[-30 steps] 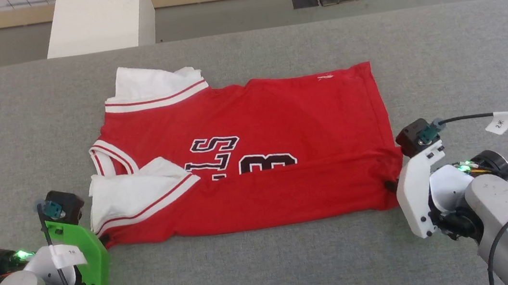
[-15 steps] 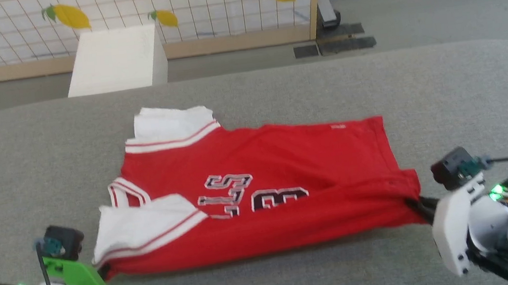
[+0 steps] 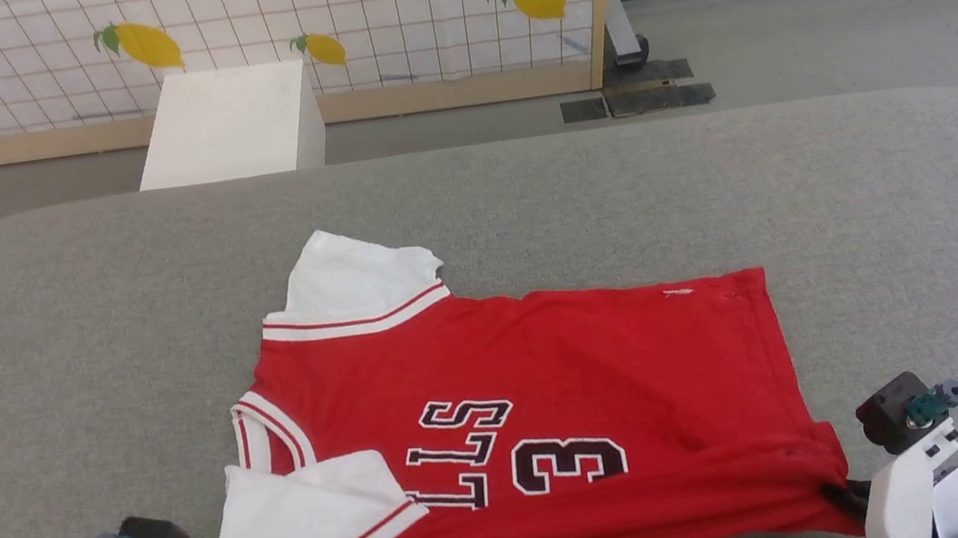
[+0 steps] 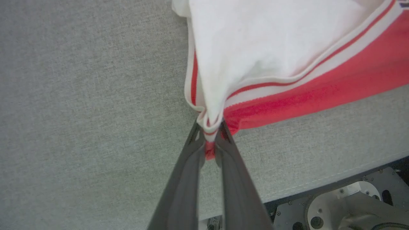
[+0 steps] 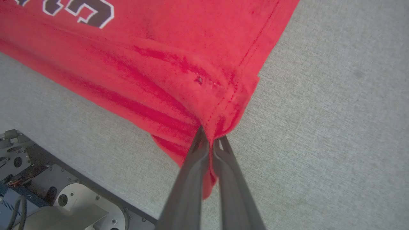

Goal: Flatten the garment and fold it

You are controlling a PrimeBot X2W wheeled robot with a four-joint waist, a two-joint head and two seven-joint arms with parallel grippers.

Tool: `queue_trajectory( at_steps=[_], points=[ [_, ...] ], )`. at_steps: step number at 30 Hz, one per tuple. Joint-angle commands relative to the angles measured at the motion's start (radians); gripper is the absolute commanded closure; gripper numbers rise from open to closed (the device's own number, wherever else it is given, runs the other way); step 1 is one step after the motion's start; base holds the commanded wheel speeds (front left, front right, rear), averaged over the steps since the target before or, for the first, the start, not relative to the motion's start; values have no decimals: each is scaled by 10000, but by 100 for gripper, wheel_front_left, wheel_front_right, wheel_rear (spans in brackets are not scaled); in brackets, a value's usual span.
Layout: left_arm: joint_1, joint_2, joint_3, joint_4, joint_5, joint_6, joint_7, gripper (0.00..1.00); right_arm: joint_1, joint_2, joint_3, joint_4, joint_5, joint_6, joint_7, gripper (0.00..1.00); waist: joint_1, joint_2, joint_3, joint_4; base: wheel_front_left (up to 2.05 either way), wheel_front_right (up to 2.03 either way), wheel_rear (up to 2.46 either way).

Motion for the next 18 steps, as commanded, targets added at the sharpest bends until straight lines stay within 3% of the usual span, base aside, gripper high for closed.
queue_trajectory(
  at_steps=[1, 9, 10, 11, 12, 18],
  points=[
    [-74, -44, -40, 206, -68, -4, 39, 100, 51, -7, -50, 120, -30, -17, 84, 100, 0, 0, 196, -14, 0, 0, 0],
    [-808, -617, -260, 1642, -171, -322, -157, 100, -272, 335, 403, 1188, -246, -17, -13, 100, 0, 0, 550, 59, 0, 0, 0],
    [-861, -648, -274, 1790, -142, -337, -231, 100, -285, 402, 398, 1256, -242, -17, -99, 89, 0, 0, 532, 62, 0, 0, 0],
    [-907, -686, -279, 1936, -99, -342, -361, 47, -290, 447, 387, 1308, -284, -17, -244, 47, 0, 0, 482, 77, 0, 0, 0],
    [-925, -697, -286, 2017, -47, -342, -476, 0, -294, 457, 356, 1321, -366, -17, -397, 0, 0, 0, 420, 92, 0, 0, 0],
    [-714, -510, -78, 1466, 92, -219, -1222, 0, 127, 658, -389, 563, -921, -17, -1419, 0, 0, 0, -42, 227, 0, 0, 0]
  ],
)
